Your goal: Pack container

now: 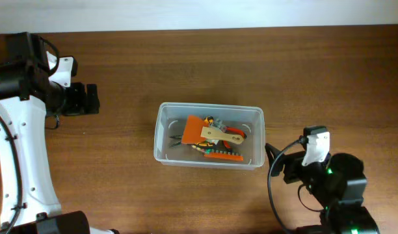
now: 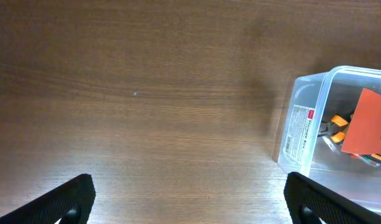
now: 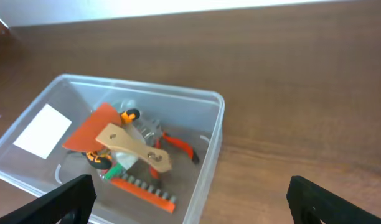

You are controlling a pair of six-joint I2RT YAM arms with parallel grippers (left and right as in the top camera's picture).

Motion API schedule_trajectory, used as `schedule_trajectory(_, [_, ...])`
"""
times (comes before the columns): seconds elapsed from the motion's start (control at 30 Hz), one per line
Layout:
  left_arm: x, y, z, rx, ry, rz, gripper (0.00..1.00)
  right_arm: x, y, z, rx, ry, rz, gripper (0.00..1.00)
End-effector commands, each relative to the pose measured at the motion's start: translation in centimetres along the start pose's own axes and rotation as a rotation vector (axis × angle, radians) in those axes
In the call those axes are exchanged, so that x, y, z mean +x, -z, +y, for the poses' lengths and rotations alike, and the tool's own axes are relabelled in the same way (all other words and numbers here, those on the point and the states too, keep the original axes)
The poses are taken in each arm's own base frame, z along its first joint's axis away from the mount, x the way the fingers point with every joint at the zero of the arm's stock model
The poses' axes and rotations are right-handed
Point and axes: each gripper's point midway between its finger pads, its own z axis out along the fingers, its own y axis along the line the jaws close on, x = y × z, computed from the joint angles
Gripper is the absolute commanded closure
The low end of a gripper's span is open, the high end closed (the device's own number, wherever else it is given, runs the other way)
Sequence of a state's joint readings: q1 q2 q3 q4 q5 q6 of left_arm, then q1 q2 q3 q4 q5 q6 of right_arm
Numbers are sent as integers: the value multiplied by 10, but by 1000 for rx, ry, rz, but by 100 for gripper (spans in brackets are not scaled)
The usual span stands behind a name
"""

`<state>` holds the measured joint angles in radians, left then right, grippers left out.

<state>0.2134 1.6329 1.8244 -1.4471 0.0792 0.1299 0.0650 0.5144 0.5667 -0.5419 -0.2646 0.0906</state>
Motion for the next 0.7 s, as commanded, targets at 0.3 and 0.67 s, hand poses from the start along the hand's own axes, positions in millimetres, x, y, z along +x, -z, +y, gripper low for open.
schedule_trajectory(0.3, [-3,1,-2,10,10,-9,1,-18,49,-13,132,116,-332,1])
schedule_trajectory(0.67, [-3,1,-2,10,10,-9,1,-23,24,-19,110,175,-636,2])
